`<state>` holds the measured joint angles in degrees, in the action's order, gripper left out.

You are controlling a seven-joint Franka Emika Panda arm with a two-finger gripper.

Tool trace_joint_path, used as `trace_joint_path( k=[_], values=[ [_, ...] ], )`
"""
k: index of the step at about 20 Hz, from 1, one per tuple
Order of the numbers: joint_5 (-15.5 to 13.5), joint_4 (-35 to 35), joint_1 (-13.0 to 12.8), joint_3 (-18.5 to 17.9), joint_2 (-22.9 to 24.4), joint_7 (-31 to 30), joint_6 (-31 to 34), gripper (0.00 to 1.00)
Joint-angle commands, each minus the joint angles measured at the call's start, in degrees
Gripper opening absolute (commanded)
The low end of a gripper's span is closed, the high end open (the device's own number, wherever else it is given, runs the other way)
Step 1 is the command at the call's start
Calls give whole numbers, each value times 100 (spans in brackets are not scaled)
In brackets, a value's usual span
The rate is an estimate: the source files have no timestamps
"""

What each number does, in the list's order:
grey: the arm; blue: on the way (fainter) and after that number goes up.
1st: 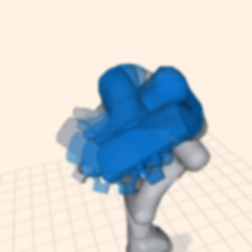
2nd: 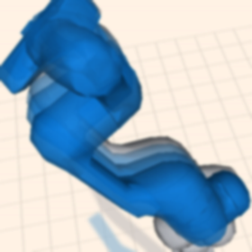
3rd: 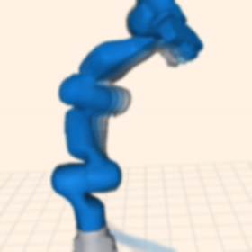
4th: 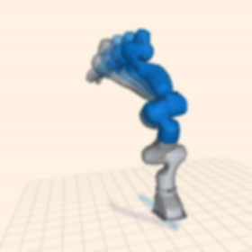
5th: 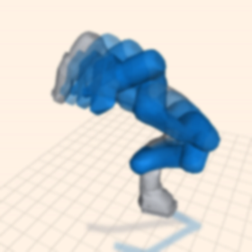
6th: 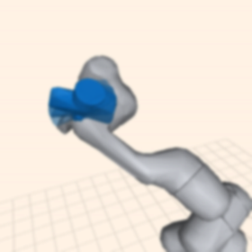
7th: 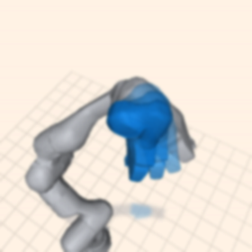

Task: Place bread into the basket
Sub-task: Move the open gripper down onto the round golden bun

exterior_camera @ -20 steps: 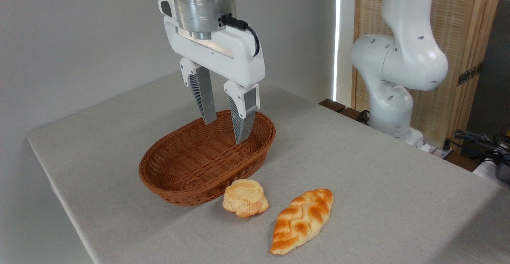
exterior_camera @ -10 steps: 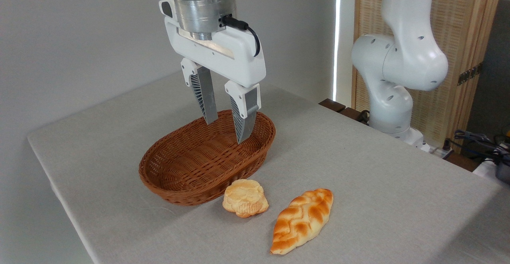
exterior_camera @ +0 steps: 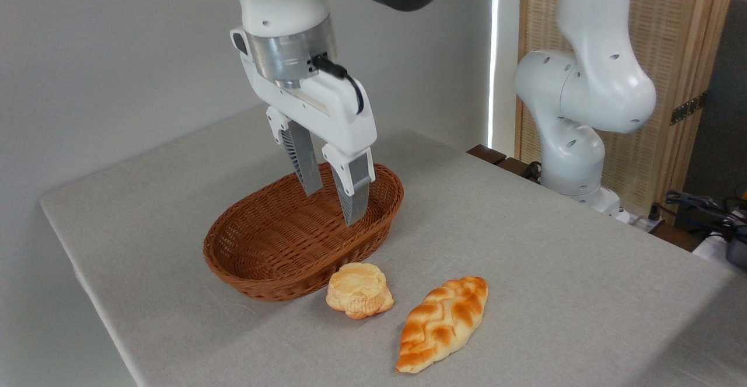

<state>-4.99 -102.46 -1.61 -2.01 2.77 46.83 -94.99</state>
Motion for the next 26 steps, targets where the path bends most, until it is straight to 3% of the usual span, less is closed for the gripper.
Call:
trace_joint_path(
  k=[1, 4, 9, 15, 26],
  values=[
    [-19, -90, 55, -106, 30, 816, -115, 100],
    [-19, -353, 55, -264, 48, 1545, -352, 100],
    [-19, -801, 64, -291, 4, 3601, -906, 100],
    [148, -1258, 64, -396, -57, 5096, -1399, 100],
    [165, -1461, 29, -388, -374, 6486, -1707, 100]
  ],
)
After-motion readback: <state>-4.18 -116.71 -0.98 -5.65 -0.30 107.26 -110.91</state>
